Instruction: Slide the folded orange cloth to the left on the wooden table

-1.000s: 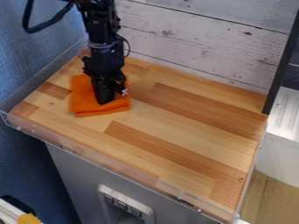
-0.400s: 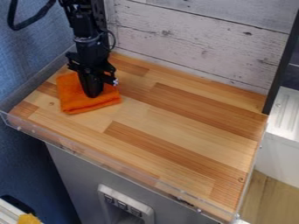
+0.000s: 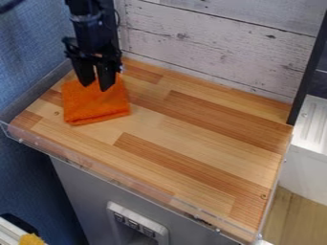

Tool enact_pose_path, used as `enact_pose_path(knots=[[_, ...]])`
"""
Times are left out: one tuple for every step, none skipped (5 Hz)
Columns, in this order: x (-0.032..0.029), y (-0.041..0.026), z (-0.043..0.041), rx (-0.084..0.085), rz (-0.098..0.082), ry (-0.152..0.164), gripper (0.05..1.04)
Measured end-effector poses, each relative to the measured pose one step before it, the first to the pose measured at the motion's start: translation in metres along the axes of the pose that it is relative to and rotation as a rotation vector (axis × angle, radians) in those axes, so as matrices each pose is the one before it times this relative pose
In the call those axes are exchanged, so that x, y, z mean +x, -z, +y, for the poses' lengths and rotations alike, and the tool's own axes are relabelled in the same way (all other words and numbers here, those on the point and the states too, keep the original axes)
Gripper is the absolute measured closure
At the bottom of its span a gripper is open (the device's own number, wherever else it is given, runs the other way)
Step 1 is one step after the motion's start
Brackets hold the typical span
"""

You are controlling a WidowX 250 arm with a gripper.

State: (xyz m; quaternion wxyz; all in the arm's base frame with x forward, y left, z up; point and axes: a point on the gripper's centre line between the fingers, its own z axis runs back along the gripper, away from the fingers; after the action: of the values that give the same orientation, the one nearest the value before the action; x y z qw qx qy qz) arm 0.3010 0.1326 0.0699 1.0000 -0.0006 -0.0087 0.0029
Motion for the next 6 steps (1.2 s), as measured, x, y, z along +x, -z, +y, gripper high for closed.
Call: enact_pose_path(knots=[[-0.00909, -0.02045, -0.00142, -0.0026, -0.0080, -0.0159, 0.087], [-0.00818, -0.01934, -0.00285, -0.0003, -0.0002, -0.0068, 0.083], [-0.00810, -0.01092, 0.00062, -0.0003, 0.0115, -0.0010, 0.086], [-0.00657, -0.00896, -0.00099, 0.0035, 0.0065, -0.0148, 0.084], [-0.00701, -0.00371, -0.00125, 0.0050, 0.0071, 0.0022, 0.084], [-0.00407, -0.00080, -0.00124, 0.0027, 0.0012, 0.0039, 0.087]])
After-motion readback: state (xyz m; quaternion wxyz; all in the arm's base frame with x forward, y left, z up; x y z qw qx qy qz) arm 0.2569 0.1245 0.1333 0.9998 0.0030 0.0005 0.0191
